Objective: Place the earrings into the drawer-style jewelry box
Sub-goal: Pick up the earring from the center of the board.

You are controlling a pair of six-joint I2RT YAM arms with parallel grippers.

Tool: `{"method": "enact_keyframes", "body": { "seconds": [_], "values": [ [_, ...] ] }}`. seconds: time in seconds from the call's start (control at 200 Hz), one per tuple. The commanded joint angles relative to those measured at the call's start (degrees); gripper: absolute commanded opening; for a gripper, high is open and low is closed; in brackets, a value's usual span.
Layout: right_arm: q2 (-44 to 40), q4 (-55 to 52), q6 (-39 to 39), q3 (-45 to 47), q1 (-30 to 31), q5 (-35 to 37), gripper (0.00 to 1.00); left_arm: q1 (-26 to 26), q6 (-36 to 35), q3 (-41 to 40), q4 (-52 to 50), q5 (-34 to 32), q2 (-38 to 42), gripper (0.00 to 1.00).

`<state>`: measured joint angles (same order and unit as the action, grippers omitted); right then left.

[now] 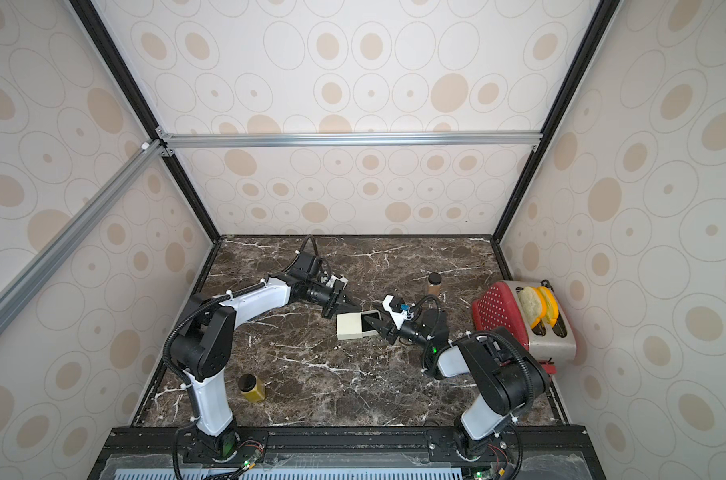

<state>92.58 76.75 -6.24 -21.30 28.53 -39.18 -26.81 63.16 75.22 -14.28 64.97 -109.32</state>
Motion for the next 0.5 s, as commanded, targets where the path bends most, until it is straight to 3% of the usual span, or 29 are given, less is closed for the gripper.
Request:
{"method": "enact_keyframes", "body": {
  "seconds": [0.0,0.496],
  "values": [
    [1.1,3.7,-1.5,-1.3,-0.1,-1.9,0.39,0.2,-1.3,-0.2,1.1,2.2,1.5,0.0],
    [5.4,3.8,-4.9,-4.7,-0.1,-4.8,0.4,0.2,1.9,-1.3,6.7,2.8,2.9,0.0]
  ]
}}
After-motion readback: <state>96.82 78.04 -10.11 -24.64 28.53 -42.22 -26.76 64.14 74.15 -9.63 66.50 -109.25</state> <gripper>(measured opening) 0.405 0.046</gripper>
